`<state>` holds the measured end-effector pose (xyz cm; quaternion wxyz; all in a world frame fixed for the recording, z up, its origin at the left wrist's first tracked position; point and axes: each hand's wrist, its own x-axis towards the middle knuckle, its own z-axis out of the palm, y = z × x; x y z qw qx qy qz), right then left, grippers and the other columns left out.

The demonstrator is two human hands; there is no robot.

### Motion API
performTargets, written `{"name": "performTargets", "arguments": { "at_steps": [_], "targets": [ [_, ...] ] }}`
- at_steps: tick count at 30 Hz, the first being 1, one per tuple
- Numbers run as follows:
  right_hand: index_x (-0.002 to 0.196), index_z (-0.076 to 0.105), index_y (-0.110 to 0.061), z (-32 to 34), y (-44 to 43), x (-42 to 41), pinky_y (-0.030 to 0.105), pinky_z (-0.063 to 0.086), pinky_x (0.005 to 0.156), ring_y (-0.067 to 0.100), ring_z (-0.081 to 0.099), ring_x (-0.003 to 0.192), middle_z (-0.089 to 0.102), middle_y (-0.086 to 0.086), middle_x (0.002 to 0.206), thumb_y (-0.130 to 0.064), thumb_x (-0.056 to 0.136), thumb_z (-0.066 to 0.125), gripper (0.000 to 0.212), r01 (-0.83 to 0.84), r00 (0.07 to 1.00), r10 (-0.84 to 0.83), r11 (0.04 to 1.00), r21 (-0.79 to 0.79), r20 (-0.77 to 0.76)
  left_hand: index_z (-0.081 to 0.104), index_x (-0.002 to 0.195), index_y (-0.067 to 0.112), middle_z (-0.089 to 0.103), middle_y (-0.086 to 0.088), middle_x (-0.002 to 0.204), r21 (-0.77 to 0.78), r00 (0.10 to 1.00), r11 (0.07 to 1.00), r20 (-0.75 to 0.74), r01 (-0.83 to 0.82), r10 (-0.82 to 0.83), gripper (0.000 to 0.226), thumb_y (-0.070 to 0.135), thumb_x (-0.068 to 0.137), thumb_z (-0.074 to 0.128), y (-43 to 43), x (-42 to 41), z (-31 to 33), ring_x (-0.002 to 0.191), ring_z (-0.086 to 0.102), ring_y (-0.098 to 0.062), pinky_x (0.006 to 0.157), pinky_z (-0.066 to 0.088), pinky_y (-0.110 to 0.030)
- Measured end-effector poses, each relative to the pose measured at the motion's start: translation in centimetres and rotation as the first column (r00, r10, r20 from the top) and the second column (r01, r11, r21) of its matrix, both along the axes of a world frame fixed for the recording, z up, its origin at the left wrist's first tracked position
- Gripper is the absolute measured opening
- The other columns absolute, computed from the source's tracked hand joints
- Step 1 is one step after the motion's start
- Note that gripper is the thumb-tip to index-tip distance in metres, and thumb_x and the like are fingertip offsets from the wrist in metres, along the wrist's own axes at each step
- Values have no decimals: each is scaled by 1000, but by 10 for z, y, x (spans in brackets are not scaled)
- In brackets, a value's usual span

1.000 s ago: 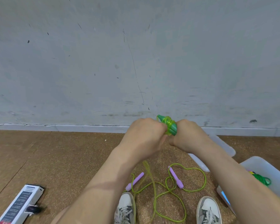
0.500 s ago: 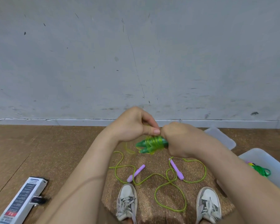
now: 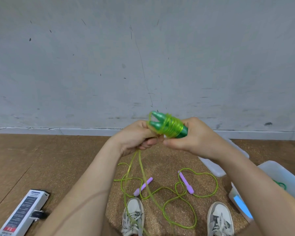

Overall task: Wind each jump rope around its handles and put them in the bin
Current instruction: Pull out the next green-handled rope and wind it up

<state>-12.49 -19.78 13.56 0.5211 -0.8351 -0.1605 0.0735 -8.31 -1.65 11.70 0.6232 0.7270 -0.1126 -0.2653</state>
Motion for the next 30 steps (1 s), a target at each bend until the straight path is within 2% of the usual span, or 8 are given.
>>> {"name": "performTargets", "arguments": {
  "at_steps": [3, 6, 9, 12, 17, 23, 26, 30],
  "targets": [
    [58, 52, -16, -5, 0, 6, 21, 22, 42, 7, 28, 42, 35, -9, 44, -8, 74, 79, 32, 144, 988, -136, 984, 103, -75, 62, 65, 14, 39, 2, 44, 67, 996, 998, 92, 8, -15, 38, 15, 99, 45, -7, -5, 2, 36, 25, -6, 36, 16, -17],
    [56, 52, -16, -11, -2, 14, 23, 18, 42, 12, 27, 40, 35, -2, 45, -5, 68, 74, 28, 292, 940, -265, 951, 103, -217, 66, 78, 14, 45, 2, 51, 311, 943, 950, 322, -26, -80, 27, 21, 98, 50, -16, -10, 5, 44, 37, -8, 46, 30, -21],
    [59, 50, -14, -13, -6, 20, 24, 23, 44, 17, 33, 43, 40, 3, 49, -12, 68, 75, 27, 334, 916, -352, 935, -119, -196, 66, 97, 20, 64, -3, 74, 715, 744, 683, 538, -154, -396, 18, 30, 96, 51, -23, -17, 7, 71, 57, -18, 63, 41, -31],
    [60, 46, -12, -16, -5, 21, 27, 28, 45, 20, 43, 55, 44, 2, 57, -24, 71, 76, 34, 315, 934, -357, 826, -468, -2, 64, 95, 17, 67, -10, 86, 787, 579, 536, 601, -306, -551, 22, 32, 94, 48, -30, -27, 14, 86, 59, -32, 67, 43, -36],
    [63, 41, -14, -18, -2, 22, 28, 29, 49, 25, 46, 69, 41, 1, 63, -30, 74, 74, 38, 286, 954, -277, 709, -644, 117, 65, 89, 17, 66, -6, 84, 754, 479, 535, 656, -382, -583, 22, 36, 90, 53, -29, -28, 25, 87, 60, -30, 64, 40, -35],
    [69, 49, -17, -28, 10, 18, 27, 34, 52, 25, 53, 72, 51, 1, 67, -26, 74, 70, 23, 134, 990, -124, 649, -749, 70, 71, 99, 21, 64, -4, 90, 730, 430, 612, 679, -305, -595, 19, 33, 90, 59, -32, -31, 29, 92, 58, -25, 71, 42, -37],
    [69, 53, -19, -34, 11, 19, 25, 37, 50, 20, 57, 70, 57, 1, 72, -23, 70, 70, 18, 21, 999, -51, 673, -739, -18, 72, 91, 19, 66, -3, 84, 688, 467, 676, 705, -265, -534, 16, 32, 84, 66, -31, -29, 26, 86, 60, -23, 73, 44, -37],
    [65, 45, -21, -24, 11, 15, 24, 34, 47, 11, 47, 57, 48, -4, 65, -25, 73, 74, 30, -94, 995, 36, 708, -700, -97, 74, 85, 19, 68, 4, 74, 559, 654, 792, 698, -246, -290, 18, 30, 72, 80, -27, -23, 22, 74, 59, -11, 69, 45, -29]
  ]
}}
